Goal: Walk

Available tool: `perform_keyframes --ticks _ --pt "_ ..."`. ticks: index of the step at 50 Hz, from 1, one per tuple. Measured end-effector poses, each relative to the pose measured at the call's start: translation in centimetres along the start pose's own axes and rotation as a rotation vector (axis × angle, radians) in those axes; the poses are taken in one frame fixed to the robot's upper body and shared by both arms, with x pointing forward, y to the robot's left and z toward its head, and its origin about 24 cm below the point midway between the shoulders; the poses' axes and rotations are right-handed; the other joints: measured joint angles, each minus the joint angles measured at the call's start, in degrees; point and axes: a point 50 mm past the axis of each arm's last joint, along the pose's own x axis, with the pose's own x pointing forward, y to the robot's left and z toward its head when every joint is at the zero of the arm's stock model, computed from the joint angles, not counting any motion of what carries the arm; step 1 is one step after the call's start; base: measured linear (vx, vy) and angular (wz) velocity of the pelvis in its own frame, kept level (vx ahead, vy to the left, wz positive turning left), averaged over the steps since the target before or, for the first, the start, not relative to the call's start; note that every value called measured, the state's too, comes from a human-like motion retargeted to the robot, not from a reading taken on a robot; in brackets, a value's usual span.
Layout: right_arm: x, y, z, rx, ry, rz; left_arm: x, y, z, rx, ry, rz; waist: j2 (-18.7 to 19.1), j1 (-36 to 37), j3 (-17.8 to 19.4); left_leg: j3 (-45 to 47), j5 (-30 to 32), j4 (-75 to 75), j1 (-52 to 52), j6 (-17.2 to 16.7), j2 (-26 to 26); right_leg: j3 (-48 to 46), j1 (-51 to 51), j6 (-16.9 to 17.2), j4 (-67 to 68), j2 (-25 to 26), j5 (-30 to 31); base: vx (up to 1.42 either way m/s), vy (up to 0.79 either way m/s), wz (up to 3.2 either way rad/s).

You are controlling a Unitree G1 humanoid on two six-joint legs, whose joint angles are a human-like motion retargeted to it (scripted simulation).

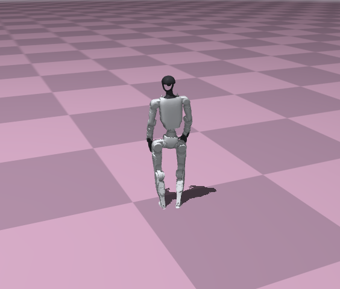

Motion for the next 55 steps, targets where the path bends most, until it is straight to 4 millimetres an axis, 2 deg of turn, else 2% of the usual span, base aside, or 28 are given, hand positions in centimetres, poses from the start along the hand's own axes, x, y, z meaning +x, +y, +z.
perform_keyframes --ticks 4,7,11,13,14,18,25,28,30,32,35,37,38,40,42,43,45,47,49,51,53,55 --pt "-0.3 -0.9 -0.5 0.037 0.009 -0.032 -0.3 0.8 -0.9 -0.057 0.023 0.039 -0.2 0.4 1.3 0.3 -2.9 6.5 -1.8 -0.7 1.2 0.1 1.5 -0.3 -0.3 1.0 -0.9 0.07 -0.05 0.05" --pt "-0.5 -1.3 -1.1 0.082 0.023 -0.057 -0.7 1.1 -2.4 -0.117 0.059 0.067 0.6 1.1 2.7 1.5 -5.5 17.4 -5.4 -2.2 4.3 -0.4 3.2 -0.6 -1.3 3.1 -1.0 0.06 -0.05 0.03" --pt "-0.9 -1.9 -2.2 0.157 0.049 -0.099 -1.2 1.5 -4.0 -0.209 0.093 0.108 3.7 3.1 4.4 3.6 -4.0 39.3 -13.5 -5.5 13.1 -1.6 5.7 -1.2 -3.5 8.2 -0.4 0.01 -0.01 -0.02" --pt "-1.1 -2.6 -2.5 0.197 0.058 -0.132 -1.3 1.7 -4.3 -0.251 0.094 0.126 7.4 5.1 3.7 2.0 -3.9 49.9 -20.3 -6.6 20.2 -1.9 7.4 -2.2 -10.6 14.7 3.0 0.08 -0.05 -0.24" --pt "-1.2 -2.8 -2.8 0.213 0.067 -0.145 -1.4 1.6 -4.6 -0.271 0.100 0.131 8.5 6.0 3.8 1.4 -3.9 53.5 -22.7 -6.8 22.3 -1.8 8.0 -2.3 -11.9 16.3 3.8 0.10 -0.02 -0.26" --pt "-1.6 -3.5 -3.5 0.257 0.087 -0.203 -1.7 1.2 -5.7 -0.328 0.116 0.150 8.9 9.0 4.3 1.2 -4.0 58.3 -30.2 -6.4 24.3 -1.0 9.7 -1.5 -14.7 17.2 5.0 0.17 0.01 -0.08" --pt "-1.4 -4.3 -2.3 0.222 0.064 -0.259 -1.9 -0.2 -7.2 -0.352 0.149 0.155 5.5 11.7 3.6 4.7 -3.4 39.1 -38.1 -5.6 19.5 -1.3 10.9 0.8 -17.5 13.4 4.7 0.27 0.08 0.15" --pt "-1.2 -4.6 -1.3 0.176 0.046 -0.262 -1.9 -0.6 -7.3 -0.333 0.151 0.152 3.4 11.7 2.3 6.0 -1.0 25.5 -38.8 -5.2 15.6 -2.2 10.2 1.8 -16.2 10.6 4.0 0.33 0.13 0.24" --pt "-1.0 -4.5 -0.8 0.156 0.036 -0.257 -2.0 -0.9 -7.4 -0.323 0.154 0.146 3.4 11.9 1.8 5.9 -0.8 22.7 -40.1 -5.2 15.2 -2.9 10.0 2.6 -13.5 9.5 3.4 0.36 0.15 0.15" --pt "-0.8 -4.7 0.1 0.143 0.015 -0.255 -1.9 -0.9 -7.2 -0.322 0.143 0.148 0.8 11.6 0.1 7.7 3.0 13.5 -37.8 -4.3 11.7 -3.6 8.2 3.1 -11.5 6.1 3.5 0.45 0.15 0.01" --pt "-0.6 -4.4 0.6 0.146 -0.005 -0.247 -1.9 -1.2 -7.1 -0.330 0.131 0.142 -0.1 12.0 -1.5 8.1 4.3 16.3 -38.4 -3.5 11.3 -5.1 7.4 4.1 -6.5 2.8 5.5 0.50 0.17 -0.03" --pt "-0.5 -4.0 0.8 0.165 -0.019 -0.237 -1.9 -1.2 -7.1 -0.339 0.123 0.140 -2.2 11.3 -2.6 8.8 6.0 16.0 -36.7 -2.2 8.3 -2.7 6.1 5.7 -1.4 -0.2 7.9 0.57 0.20 0.30" --pt "-0.4 -3.7 1.0 0.179 -0.029 -0.227 -2.0 -1.0 -7.2 -0.344 0.120 0.143 -5.0 10.6 -2.9 10.2 8.2 11.5 -33.5 -1.2 4.3 -0.6 4.6 7.1 3.0 -3.9 9.2 0.58 0.21 0.45" --pt "-0.3 -3.4 1.2 0.205 -0.049 -0.214 -1.9 -1.1 -7.1 -0.342 0.113 0.137 -7.1 9.0 -3.6 10.6 8.4 10.7 -31.1 0.4 0.5 1.3 2.7 8.3 11.3 -8.5 15.2 0.56 0.20 0.47" --pt "-0.3 -3.3 1.8 0.230 -0.089 -0.192 -1.9 -0.6 -6.6 -0.339 0.095 0.144 -9.8 6.5 -3.4 10.6 9.3 4.8 -25.2 2.6 -5.5 5.8 -1.5 8.8 23.4 -14.7 23.2 0.56 0.23 0.47" --pt "-0.3 -3.3 2.4 0.238 -0.116 -0.180 -1.8 -0.1 -6.2 -0.332 0.081 0.151 -12.2 5.0 -2.7 10.2 12.3 -3.4 -19.6 3.7 -10.5 9.8 -4.7 9.1 29.7 -18.7 26.8 0.58 0.22 0.54" --pt "-0.4 -3.1 3.2 0.244 -0.162 -0.168 -1.7 0.5 -5.3 -0.295 0.057 0.162 -14.0 1.9 -2.3 8.4 13.2 -7.8 -13.9 4.5 -15.4 14.1 -8.8 7.5 39.2 -22.3 28.7 0.60 0.14 0.60" --pt "-0.5 -3.1 4.3 0.239 -0.223 -0.160 -1.6 1.9 -4.0 -0.245 0.025 0.194 -13.8 -1.1 -1.8 5.2 14.0 -13.3 -7.1 4.6 -17.9 17.9 -13.6 5.8 45.3 -21.7 25.4 0.64 0.13 0.24" --pt "-0.7 -3.1 5.6 0.235 -0.285 -0.154 -1.6 3.8 -2.1 -0.203 -0.015 0.239 -11.8 -3.3 -1.2 1.3 16.7 -23.7 2.1 4.3 -17.9 20.5 -18.9 4.2 47.9 -17.5 21.0 0.65 0.11 0.05" --pt "-0.9 -2.8 5.8 0.245 -0.319 -0.147 -1.6 5.3 -0.4 -0.165 -0.054 0.277 -11.0 -6.3 -0.8 -1.1 14.8 -23.9 6.2 4.0 -18.1 21.3 -23.2 3.3 47.6 -15.0 16.2 0.65 0.07 0.49" --pt "-1.1 -2.9 6.1 0.254 -0.344 -0.147 -1.9 7.4 2.3 -0.144 -0.116 0.332 -7.6 -8.7 0.3 -3.1 11.4 -23.1 9.6 3.6 -15.3 20.1 -26.9 2.8 43.0 -9.6 14.0 0.69 0.10 0.43" --pt "-1.1 -2.6 5.1 0.278 -0.322 -0.151 -2.1 8.7 4.6 -0.129 -0.181 0.373 -6.5 -10.5 0.9 -4.9 9.3 -23.1 13.2 3.5 -14.5 20.2 -30.6 3.3 36.7 -6.3 12.6 0.67 0.06 0.50"
